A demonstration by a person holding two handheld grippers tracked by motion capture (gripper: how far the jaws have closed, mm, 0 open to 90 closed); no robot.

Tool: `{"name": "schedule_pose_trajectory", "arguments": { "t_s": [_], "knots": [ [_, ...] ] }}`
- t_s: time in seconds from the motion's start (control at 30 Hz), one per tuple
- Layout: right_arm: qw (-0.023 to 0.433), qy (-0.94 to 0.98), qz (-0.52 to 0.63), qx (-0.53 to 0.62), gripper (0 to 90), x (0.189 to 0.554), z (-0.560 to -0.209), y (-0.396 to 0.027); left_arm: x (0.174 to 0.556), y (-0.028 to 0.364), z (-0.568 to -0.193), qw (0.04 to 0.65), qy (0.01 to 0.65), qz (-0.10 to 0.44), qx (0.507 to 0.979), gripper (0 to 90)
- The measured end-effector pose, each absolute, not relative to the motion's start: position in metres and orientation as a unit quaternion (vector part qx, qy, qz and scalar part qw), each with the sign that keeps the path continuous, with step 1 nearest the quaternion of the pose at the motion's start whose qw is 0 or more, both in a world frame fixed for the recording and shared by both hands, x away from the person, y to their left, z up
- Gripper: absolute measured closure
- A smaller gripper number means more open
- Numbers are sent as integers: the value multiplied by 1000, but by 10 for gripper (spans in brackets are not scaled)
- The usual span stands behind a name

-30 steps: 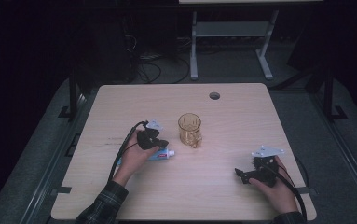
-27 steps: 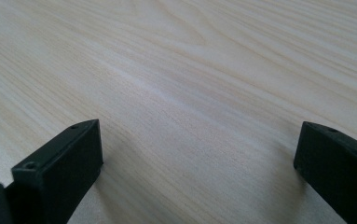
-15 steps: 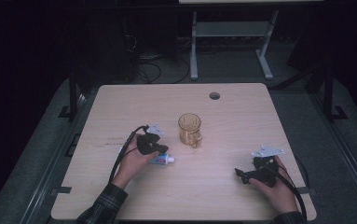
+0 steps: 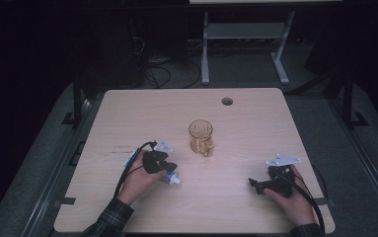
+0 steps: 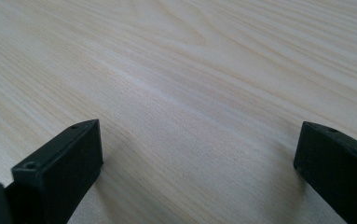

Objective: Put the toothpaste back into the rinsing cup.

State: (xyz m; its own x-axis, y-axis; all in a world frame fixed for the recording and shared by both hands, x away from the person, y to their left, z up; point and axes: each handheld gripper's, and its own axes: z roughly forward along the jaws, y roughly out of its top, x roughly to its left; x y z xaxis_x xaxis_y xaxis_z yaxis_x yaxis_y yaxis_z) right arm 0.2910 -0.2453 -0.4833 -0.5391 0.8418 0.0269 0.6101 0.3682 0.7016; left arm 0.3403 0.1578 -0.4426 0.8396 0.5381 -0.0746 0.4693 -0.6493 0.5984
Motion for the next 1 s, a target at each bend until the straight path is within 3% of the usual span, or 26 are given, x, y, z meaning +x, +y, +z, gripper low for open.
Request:
{"name": "schedule_pose_trajectory", "arguments": {
  "t_s": [1.0],
  "knots": [
    [171,809,339,448,5,291,-483,-245,292,179,-441,318,269,47,908,900]
  ]
}}
